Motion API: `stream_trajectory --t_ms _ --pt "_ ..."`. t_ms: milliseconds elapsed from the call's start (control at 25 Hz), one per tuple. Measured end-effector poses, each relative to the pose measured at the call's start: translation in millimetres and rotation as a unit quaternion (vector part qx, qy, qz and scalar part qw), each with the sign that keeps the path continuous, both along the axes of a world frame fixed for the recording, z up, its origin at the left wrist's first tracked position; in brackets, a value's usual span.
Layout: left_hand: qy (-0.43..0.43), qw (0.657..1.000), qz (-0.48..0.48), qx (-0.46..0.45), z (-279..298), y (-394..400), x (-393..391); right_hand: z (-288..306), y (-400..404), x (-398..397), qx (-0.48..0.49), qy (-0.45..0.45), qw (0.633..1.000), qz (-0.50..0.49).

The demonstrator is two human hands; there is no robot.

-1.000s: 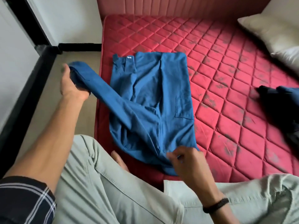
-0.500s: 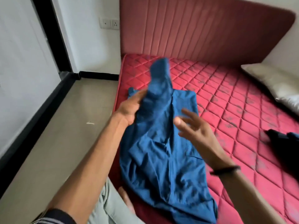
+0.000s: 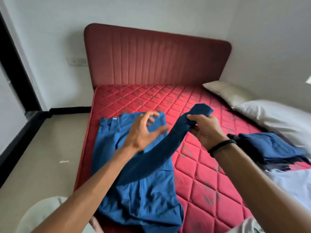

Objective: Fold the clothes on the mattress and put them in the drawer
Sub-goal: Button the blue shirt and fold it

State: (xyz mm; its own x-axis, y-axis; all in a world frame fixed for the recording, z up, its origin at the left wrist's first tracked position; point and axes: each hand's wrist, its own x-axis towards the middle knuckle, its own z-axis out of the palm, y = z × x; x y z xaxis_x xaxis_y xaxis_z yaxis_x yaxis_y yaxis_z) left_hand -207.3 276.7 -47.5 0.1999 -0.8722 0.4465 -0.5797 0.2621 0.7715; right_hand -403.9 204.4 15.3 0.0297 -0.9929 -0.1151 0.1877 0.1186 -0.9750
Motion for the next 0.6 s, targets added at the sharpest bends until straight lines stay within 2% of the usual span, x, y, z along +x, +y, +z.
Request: stream_trajectory --t_ms 80,160,240,360,440,520,600 --pt "-0.118 0.991 0.046 0.047 -31.6 26.8 -12.0 6.8 -6.9 -4.8 0.006 -0.008 1.000 -0.020" --pt "-0.249 0.953 0.088 0.150 -78.7 52.4 -14.3 13.5 -12.6 -15.7 -0.009 -0.011 1.000 -0.026" --pt "-0.317 0.911 0.115 0.237 -125.3 79.8 -11.7 22.5 -18.4 -33.0 -0.037 -0.005 0.998 -0.045" --pt "-0.353 0.881 0.158 0.272 -168.4 106.2 -5.9 34.0 -34.0 -72.6 -0.065 0.046 0.992 -0.096" --pt "-0.338 0.883 0.182 0.271 -168.4 114.7 -5.7 35.2 -42.2 -98.6 -0.077 0.111 0.983 -0.126" --pt "-0.326 0.891 0.166 0.269 -156.3 122.9 -12.6 31.3 -44.1 -118.8 -0.065 0.172 0.971 -0.150" --pt "-0.321 0.893 0.150 0.278 -146.9 130.2 -21.1 24.1 -45.5 -134.8 -0.046 0.189 0.966 -0.168"
